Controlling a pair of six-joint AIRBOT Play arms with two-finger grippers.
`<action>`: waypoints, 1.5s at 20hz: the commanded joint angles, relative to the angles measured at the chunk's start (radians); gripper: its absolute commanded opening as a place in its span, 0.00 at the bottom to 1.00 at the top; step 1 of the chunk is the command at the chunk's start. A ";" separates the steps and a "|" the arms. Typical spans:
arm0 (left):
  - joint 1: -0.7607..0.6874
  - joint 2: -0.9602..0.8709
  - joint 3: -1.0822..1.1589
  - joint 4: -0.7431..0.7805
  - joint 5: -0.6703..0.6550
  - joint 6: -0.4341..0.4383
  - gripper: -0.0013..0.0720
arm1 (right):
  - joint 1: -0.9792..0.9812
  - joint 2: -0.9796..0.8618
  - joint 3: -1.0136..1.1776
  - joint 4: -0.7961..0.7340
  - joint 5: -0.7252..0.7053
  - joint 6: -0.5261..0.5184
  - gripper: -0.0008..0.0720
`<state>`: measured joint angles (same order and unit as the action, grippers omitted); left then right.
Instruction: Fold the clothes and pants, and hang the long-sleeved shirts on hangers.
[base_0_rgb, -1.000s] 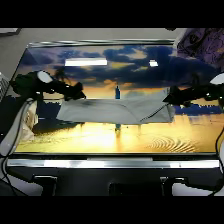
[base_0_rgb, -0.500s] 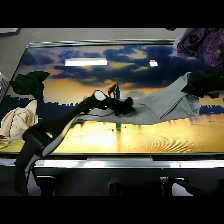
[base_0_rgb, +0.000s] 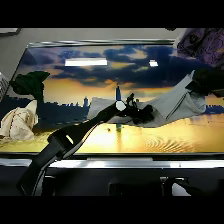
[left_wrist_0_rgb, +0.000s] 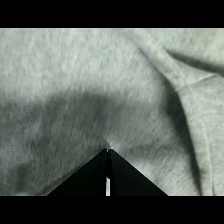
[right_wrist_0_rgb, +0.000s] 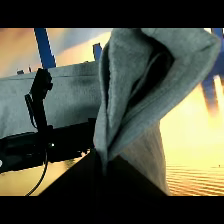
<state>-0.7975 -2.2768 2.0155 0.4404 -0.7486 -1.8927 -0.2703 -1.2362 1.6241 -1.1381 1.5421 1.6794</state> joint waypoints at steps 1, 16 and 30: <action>0.050 0.015 0.016 0.060 -0.106 -0.019 0.03 | 0.001 0.001 0.002 0.003 -0.055 0.047 0.05; 0.870 0.600 0.016 0.809 -0.766 0.087 0.04 | 0.649 -0.190 0.001 -0.082 -0.408 0.550 0.05; 0.963 0.601 0.015 0.809 -0.766 0.090 0.04 | 0.768 -0.486 0.001 0.051 -0.664 0.608 0.06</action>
<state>0.1619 -1.6737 2.0304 1.2476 -1.5131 -1.8023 0.4938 -1.6886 1.6245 -1.1206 0.9176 2.2906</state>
